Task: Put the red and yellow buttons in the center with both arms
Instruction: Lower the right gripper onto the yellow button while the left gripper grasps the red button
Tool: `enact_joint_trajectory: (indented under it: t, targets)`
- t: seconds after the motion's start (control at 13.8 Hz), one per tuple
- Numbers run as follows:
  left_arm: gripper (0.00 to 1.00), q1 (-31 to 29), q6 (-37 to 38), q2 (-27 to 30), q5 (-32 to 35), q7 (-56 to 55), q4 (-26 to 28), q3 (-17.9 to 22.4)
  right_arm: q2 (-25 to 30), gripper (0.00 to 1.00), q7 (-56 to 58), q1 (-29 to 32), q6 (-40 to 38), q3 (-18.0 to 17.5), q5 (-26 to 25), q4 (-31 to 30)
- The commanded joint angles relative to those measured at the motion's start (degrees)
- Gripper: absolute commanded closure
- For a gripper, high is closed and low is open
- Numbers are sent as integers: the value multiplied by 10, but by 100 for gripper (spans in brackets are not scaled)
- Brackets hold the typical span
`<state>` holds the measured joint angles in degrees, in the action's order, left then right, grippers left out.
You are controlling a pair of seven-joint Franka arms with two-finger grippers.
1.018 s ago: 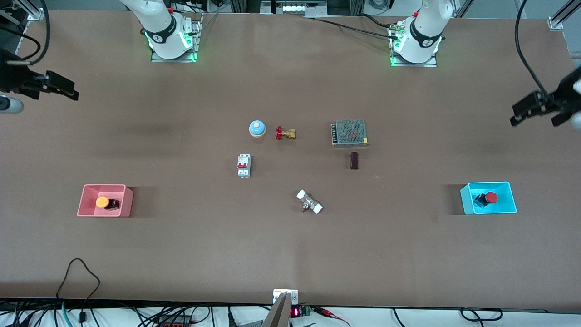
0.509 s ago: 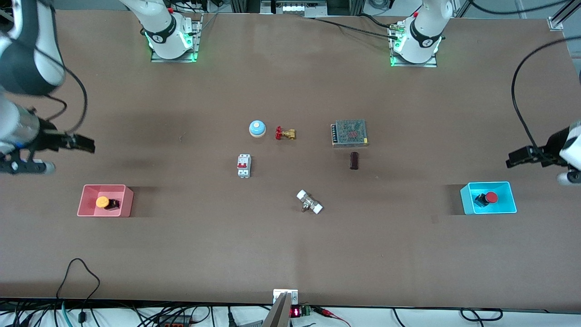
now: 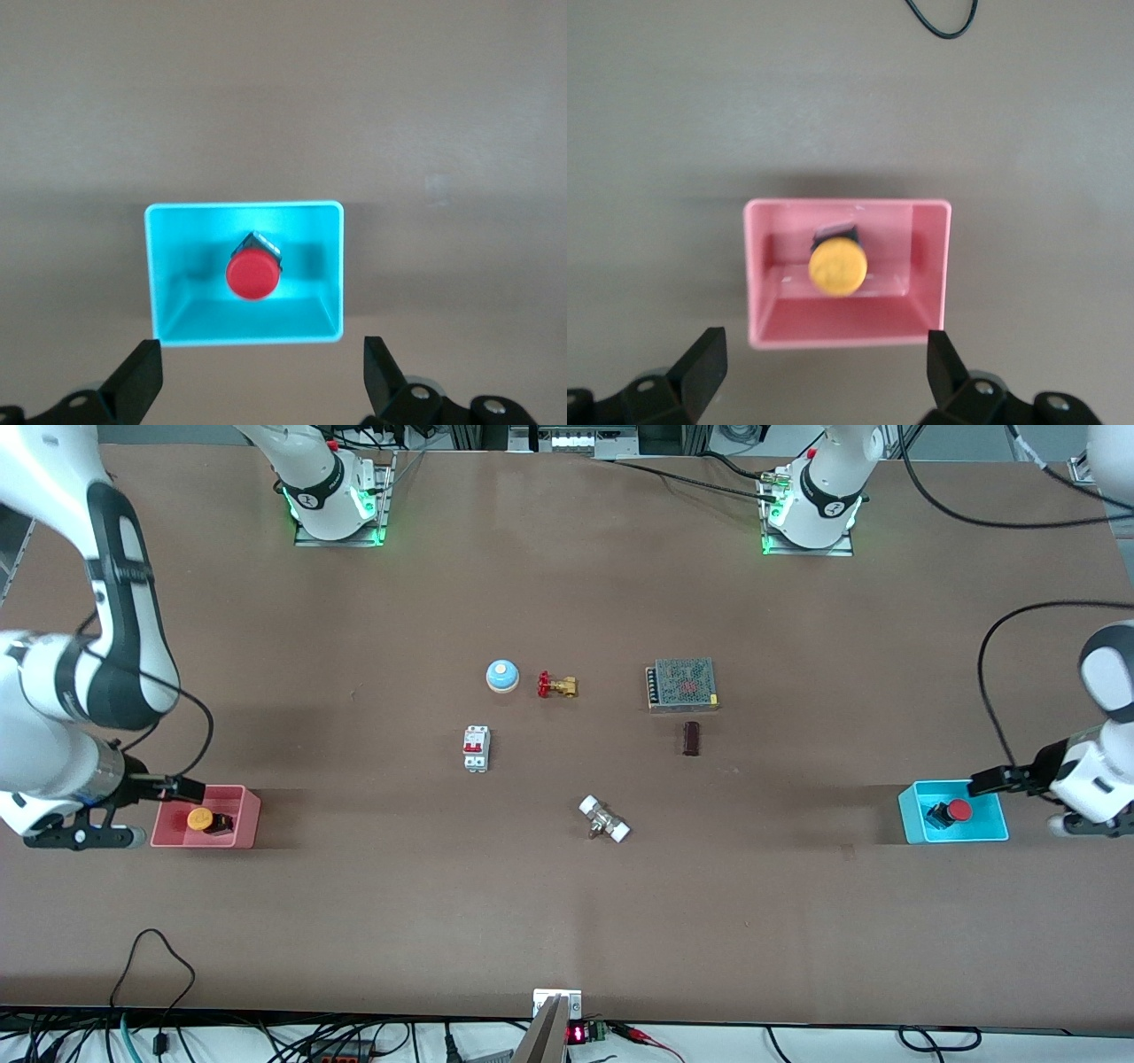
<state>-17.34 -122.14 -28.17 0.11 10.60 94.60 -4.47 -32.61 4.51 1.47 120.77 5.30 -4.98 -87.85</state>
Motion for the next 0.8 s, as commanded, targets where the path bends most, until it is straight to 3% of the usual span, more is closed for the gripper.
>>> enact_joint_trajectory:
  t: [0.0,0.15,0.44,0.73]
  targets:
    - [0,-2,-45,-35,11,10,7,-1,-42,0,16,10,31,-7,-1,20]
    - [0,-2,-63,-58,58,8,14,2,-71,0,17,5,57,-8,-3,20]
    - [3,-7,-105,-77,59,8,26,3,-84,0,33,9,66,-9,-5,19]
    - [45,-8,-101,-76,59,-2,25,2,-89,0,43,10,66,-8,-7,20]
